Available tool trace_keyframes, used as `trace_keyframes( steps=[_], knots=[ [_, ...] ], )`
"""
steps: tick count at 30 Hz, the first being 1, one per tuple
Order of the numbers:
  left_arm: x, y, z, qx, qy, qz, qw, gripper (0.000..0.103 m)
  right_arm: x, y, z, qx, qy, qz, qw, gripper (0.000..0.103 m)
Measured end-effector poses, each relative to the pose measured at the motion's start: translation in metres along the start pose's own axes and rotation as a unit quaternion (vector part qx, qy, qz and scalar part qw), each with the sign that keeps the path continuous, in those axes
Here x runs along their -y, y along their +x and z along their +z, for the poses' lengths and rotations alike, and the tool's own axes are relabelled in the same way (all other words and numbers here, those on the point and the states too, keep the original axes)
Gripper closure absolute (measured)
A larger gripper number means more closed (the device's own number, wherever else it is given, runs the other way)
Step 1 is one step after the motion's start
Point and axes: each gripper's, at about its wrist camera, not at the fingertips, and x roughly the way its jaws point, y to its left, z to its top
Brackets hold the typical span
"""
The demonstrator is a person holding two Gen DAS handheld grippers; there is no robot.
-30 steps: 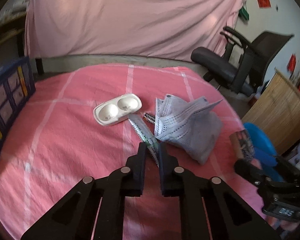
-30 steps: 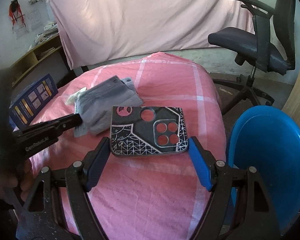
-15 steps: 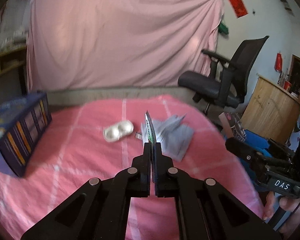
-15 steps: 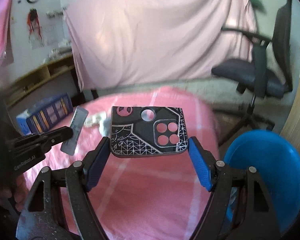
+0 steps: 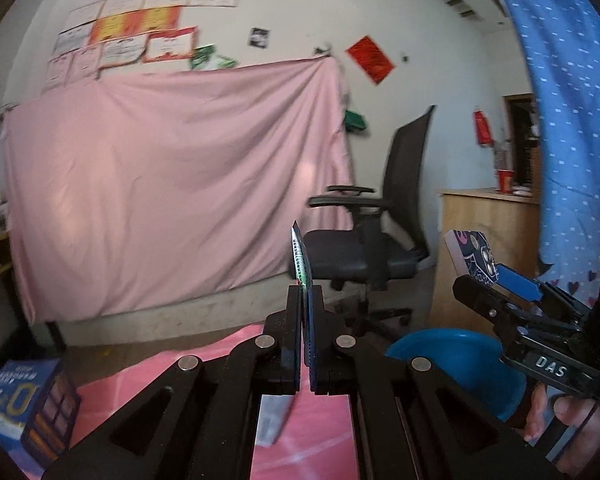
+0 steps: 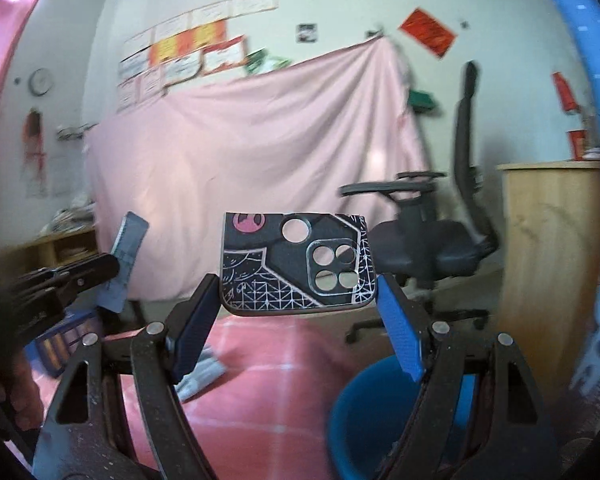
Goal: Collect trash
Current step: 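Carry the phone case and ruler strip over the blue basin and open both grippers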
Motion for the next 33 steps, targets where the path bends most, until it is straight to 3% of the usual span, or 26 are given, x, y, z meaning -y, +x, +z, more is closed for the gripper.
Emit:
trace_keyframes(
  steps=[5, 13, 20, 27, 33],
  knots=[
    [0.034, 0.024, 0.004, -0.011, 0.004, -0.045, 0.9989, 0.102, 0.031, -0.002, -0.004, -0.026, 0.022, -0.055, 0.998, 0.004],
    [0.074, 0.075, 0.004, -0.073, -0.019, -0.113, 0.9907, 0.102, 0.083, 0.006, -0.018, -0.097, 0.083, -0.129, 0.983, 0.004],
    [0.094, 0.106, -0.004, -0.122, -0.044, -0.142, 0.9813, 0.102, 0.116, 0.022, -0.033, -0.151, 0.126, -0.135, 0.971, 0.004],
    [0.101, 0.135, -0.022, -0.184, -0.075, -0.164, 0.9663, 0.102, 0.136, 0.029, -0.047, -0.183, 0.162, -0.132, 0.961, 0.003],
    [0.103, 0.148, -0.032, -0.216, -0.082, -0.167, 0.9585, 0.101, 0.143, 0.036, -0.055, -0.202, 0.177, -0.127, 0.955, 0.003]
  ],
)
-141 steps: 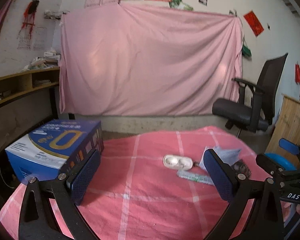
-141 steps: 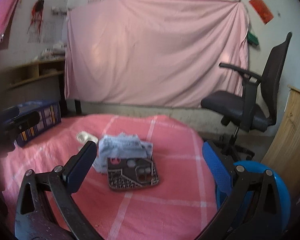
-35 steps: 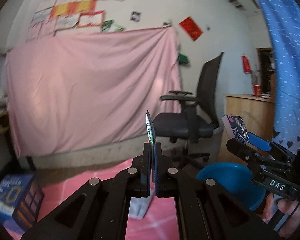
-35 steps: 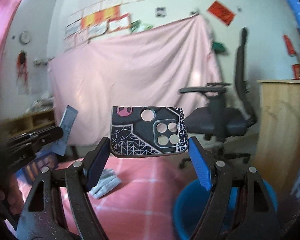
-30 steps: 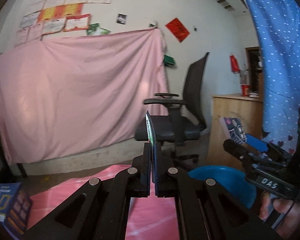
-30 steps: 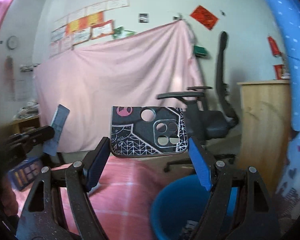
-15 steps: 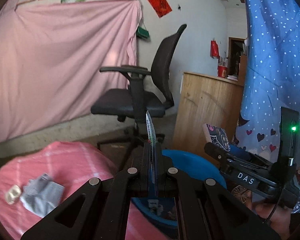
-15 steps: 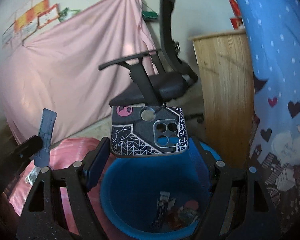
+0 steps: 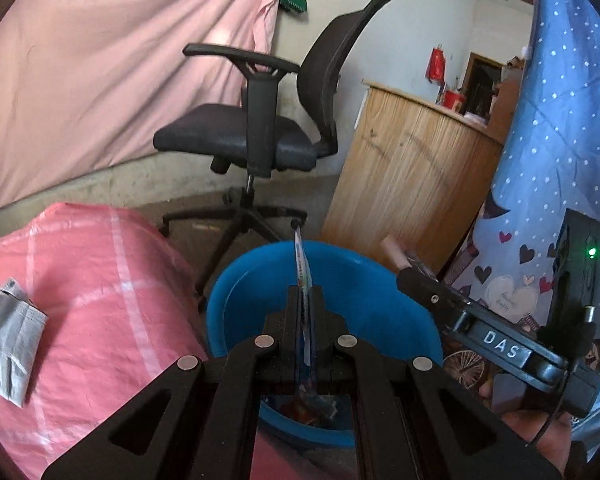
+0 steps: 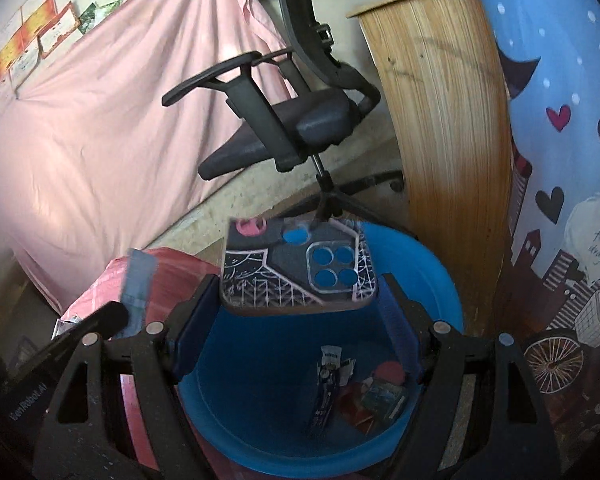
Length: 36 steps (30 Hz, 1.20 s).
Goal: Collect trash
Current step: 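Carry the phone case and ruler strip over the blue basin and open both grippers, then move both open grippers back over the table toward the earbud case and mask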
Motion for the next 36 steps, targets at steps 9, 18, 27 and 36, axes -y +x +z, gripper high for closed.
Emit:
trace_keyframes(
  steps=[9, 18, 27, 36],
  knots=[
    [-0.011, -0.001, -0.004, -0.008, -0.016, 0.023, 0.9996, 0.092, -0.004, -0.001, 0.001, 0.002, -0.006, 0.004, 1.0, 0.003],
    [-0.029, -0.034, -0.002, 0.039, -0.038, 0.051, 0.9972, 0.074, -0.025, -0.018, 0.003, 0.047, -0.037, 0.019, 0.998, 0.002],
    [-0.06, -0.082, -0.003, 0.103, -0.063, 0.113, 0.9862, 0.046, -0.07, -0.046, 0.004, 0.123, -0.089, 0.045, 0.987, 0.0],
    [-0.092, -0.141, -0.017, 0.183, -0.077, 0.193, 0.9609, 0.003, -0.116, -0.067, -0.005, 0.193, -0.129, 0.092, 0.968, 0.0]
  ],
)
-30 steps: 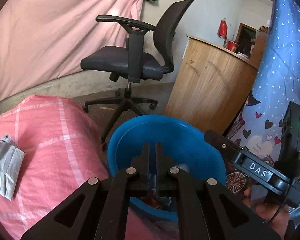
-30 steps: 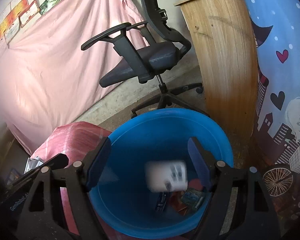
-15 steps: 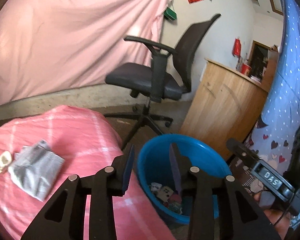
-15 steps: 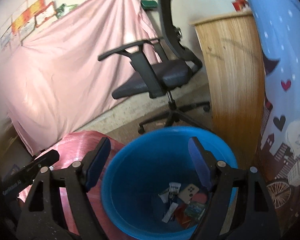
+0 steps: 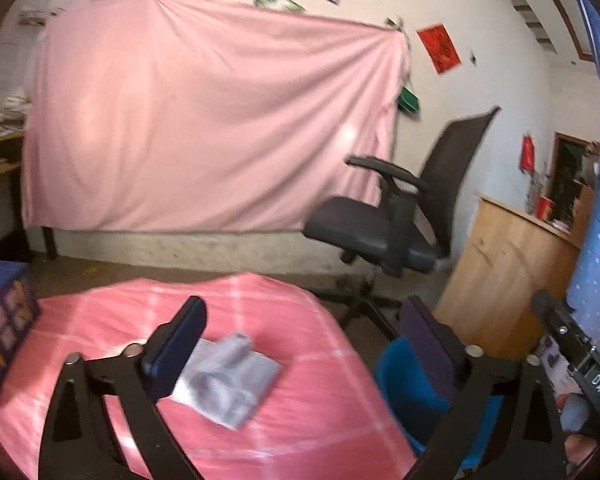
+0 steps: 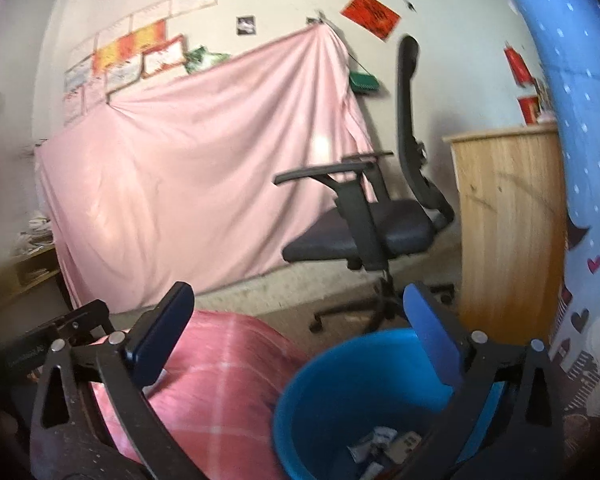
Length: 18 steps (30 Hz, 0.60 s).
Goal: Collect trash
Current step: 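Move both open grippers back over the table toward the earbud case and mask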
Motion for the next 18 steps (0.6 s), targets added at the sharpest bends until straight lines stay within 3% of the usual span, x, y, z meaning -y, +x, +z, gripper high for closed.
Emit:
trace_keyframes(
  steps=[10, 18],
  knots=[
    [-0.054, -0.042, -0.003, 0.063, -0.026, 0.067, 0.9955, 0.002, -0.056, -0.003, -0.001, 0.044, -0.045, 0.05, 0.997, 0.0],
    [-0.094, -0.072, -0.015, 0.095, -0.024, 0.113, 0.9887, 0.002, -0.098, 0.0, -0.009, 0.054, -0.078, 0.088, 0.992, 0.0]
  ],
)
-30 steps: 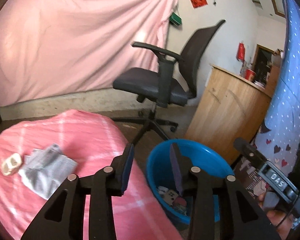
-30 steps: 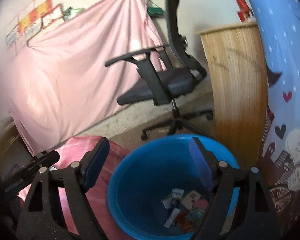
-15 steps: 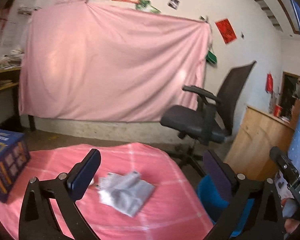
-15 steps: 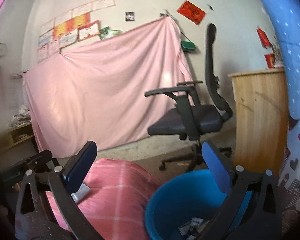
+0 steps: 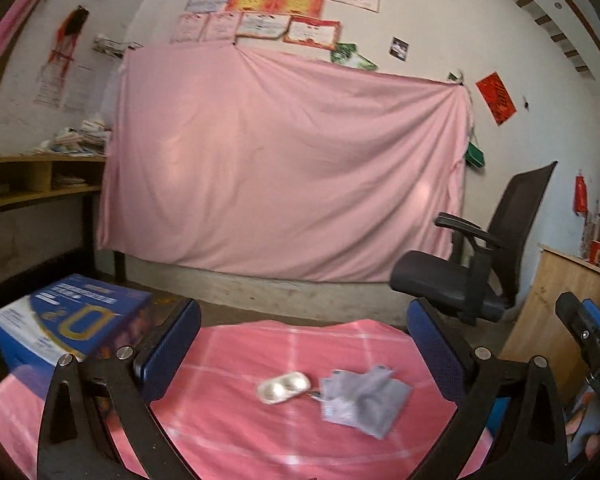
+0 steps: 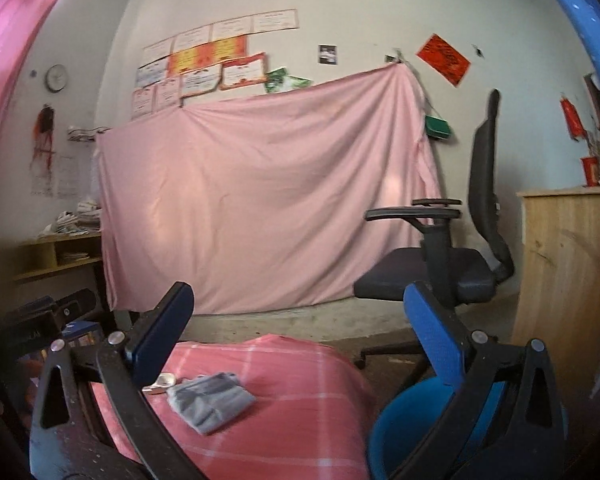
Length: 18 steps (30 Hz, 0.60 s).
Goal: Collect trash
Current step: 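Move both open grippers back over the table toward the earbud case and mask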
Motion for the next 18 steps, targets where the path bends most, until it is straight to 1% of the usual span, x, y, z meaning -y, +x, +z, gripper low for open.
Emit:
trace_keyframes(
  steps=[3, 8, 11, 18],
  knots=[
    [-0.017, -0.004, -0.005, 0.005, 0.001, 0.015, 0.9999, 0.002, -0.015, 0.005, -0.004, -0.005, -0.014, 0.016, 1.0, 0.0],
    [-0.037, -0.004, -0.015, -0.002, 0.007, 0.033, 0.9994, 0.002, -0.039, 0.018, -0.015, -0.033, -0.047, 0.039, 0.998, 0.0],
    [-0.045, -0.001, -0.022, -0.013, 0.009, 0.038, 0.9991, 0.002, -0.048, 0.031, -0.022, -0.063, -0.061, 0.049, 0.995, 0.0],
    [-0.053, 0.015, -0.036, -0.042, 0.016, 0.037, 0.9983, 0.002, -0.051, 0.059, -0.043, -0.136, -0.069, 0.057, 0.987, 0.0]
  ],
)
